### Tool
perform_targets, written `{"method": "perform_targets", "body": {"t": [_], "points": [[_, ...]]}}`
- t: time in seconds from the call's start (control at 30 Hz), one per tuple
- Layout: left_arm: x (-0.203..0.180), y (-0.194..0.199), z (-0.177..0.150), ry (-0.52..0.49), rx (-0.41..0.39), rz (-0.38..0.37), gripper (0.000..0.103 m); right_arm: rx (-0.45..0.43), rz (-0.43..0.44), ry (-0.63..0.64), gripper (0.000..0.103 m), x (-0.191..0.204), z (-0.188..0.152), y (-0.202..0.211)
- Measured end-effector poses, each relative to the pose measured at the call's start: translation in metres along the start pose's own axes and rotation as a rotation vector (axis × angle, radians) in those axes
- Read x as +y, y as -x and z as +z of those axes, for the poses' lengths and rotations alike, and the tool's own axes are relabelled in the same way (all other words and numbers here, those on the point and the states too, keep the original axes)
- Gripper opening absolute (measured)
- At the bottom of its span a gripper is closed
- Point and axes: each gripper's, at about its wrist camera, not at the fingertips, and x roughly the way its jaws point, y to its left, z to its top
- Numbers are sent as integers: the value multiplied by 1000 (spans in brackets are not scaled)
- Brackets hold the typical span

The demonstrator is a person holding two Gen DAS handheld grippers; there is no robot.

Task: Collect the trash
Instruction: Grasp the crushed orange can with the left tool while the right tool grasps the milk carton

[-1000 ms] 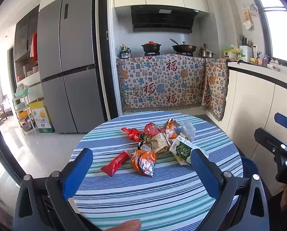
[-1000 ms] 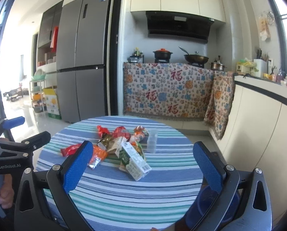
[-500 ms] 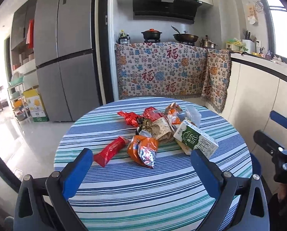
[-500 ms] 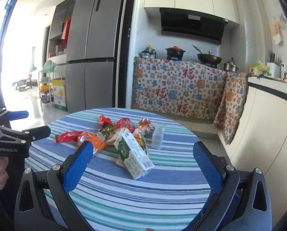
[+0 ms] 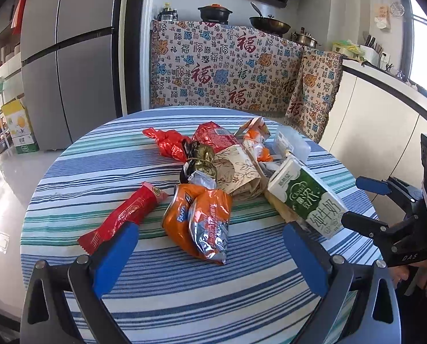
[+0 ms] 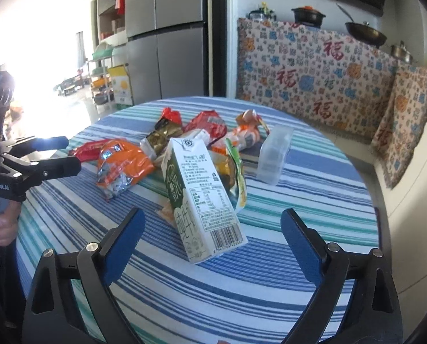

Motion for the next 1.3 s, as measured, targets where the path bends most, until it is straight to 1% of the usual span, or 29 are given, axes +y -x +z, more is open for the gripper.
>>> {"method": "perform_targets", "body": {"t": [0.1,0.23,0.3,0.33,0.37,0.4,0.43,0.47,0.5,0.53,0.57,0.6,0.67,0.8,0.9,0.97,1.07,1.1,1.13,1.2,1.23,1.27,1.3], "points": [[8,-16,-2,3,24,14,103,39,20,-11,95,-7,3,-16],[22,-30,-7,63,64,-2,102,77,53,-21,95,-9,7,-28],[26,-33,-8,91,73,-25,102,94,68,-19,90,-8,8,-32],[27,-36,-7,99,76,-37,98,103,74,-18,86,-8,9,-33],[29,-38,-7,108,81,-45,92,110,77,-16,83,-7,9,-34],[31,-41,-7,116,88,-52,89,116,82,-13,80,-7,10,-35],[32,-43,-6,123,98,-57,81,122,86,-12,69,-5,10,-34],[33,-45,-6,130,107,-63,68,126,88,-14,54,-5,10,-34],[33,-48,-7,134,120,-64,60,127,89,-17,52,-5,10,-32],[33,-49,-8,135,128,-67,51,122,97,-25,47,-4,9,-28],[32,-48,-8,135,120,-77,44,117,105,-32,43,-5,9,-25],[32,-47,-8,134,114,-78,44,107,108,-37,42,-5,8,-20],[30,-41,-8,128,99,-77,39,78,102,-54,39,-4,4,-5],[22,-23,-13,96,92,-84,38,18,75,-93,38,-7,-8,33],[7,-6,-21,42,106,-99,38,-15,-6,-107,38,-12,-23,60],[-6,4,-27,0,125,-119,38,11,-70,-101,38,-14,-34,63],[-21,6,-39,-42,165,-143,39,110,-64,-103,39,-17,-47,50],[-25,7,-41,-51,158,-127,40,129,-59,-107,39,-18,-50,47],[-26,7,-43,-59,157,-122,42,145,-51,-114,40,-19,-51,43],[-24,2,-43,-49,173,-108,52,149,-27,-135,40,-19,-50,42],[-22,0,-44,-39,174,-99,62,151,-16,-143,44,-21,-50,42],[-20,-2,-45,-30,175,-95,67,156,-8,-149,49,-22,-48,42],[-18,-6,-46,-26,182,-95,67,161,-4,-154,51,-23,-47,42]]}}
